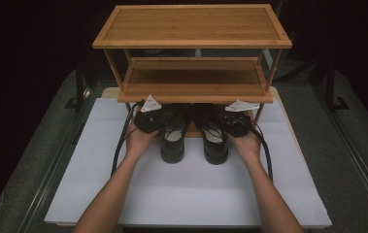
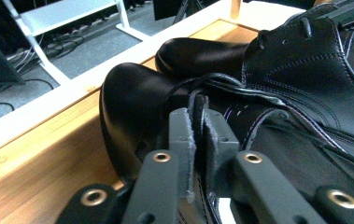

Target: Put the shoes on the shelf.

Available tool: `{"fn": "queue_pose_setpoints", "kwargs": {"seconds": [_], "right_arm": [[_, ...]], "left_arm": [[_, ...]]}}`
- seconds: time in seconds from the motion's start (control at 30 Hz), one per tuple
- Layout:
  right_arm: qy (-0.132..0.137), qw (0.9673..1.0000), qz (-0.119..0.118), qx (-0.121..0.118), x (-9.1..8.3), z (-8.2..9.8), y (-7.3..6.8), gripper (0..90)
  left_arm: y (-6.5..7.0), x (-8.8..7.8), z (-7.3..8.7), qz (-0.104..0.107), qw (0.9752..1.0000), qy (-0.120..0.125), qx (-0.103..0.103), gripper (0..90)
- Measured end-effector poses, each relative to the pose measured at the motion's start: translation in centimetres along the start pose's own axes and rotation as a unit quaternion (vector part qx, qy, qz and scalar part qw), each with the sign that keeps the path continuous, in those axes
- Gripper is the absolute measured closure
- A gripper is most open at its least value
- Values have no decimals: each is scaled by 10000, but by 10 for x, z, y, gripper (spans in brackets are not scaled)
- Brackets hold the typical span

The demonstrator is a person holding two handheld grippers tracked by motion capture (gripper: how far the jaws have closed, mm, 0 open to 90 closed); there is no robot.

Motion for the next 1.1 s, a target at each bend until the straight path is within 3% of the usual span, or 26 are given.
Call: {"fn": "queue_pose_setpoints", "kwargs": {"seconds": [0.2, 0.33, 0.47, 0.63, 0.9, 1.1], "right_arm": [[-75, 9999, -51, 45, -4, 1, -1, 625], [3, 9995, -221, 225, -14, 1, 2, 493], [13, 9990, -377, 259, -26, 2, -1, 406], [-34, 9987, -482, 170, -43, 7, -11, 339], [-71, 9980, -604, 177, -67, 30, -23, 252], [-271, 9968, -754, 63, -79, 56, -34, 187]], "left_arm": [[1, -3, 1, 60, 9999, -101, -99, 601], [2, -14, 0, 312, 9992, -43, -257, 489], [10, -27, 2, 534, 9983, -84, -219, 378], [22, -44, 10, 748, 9969, -157, -159, 289], [36, -73, 31, 827, 9964, -167, -77, 222], [46, -74, 57, 794, 9963, -315, 27, 168]]}}
Point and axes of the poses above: each handheld gripper's, and its own axes: x roughly forward along the jaws, z roughly out of its underside, y roughly to its right, the point moved 7 cm from there along x, roughly forward along the jaws, and after that the axes turned 7 degrees about -y, right-handed, at the moved point
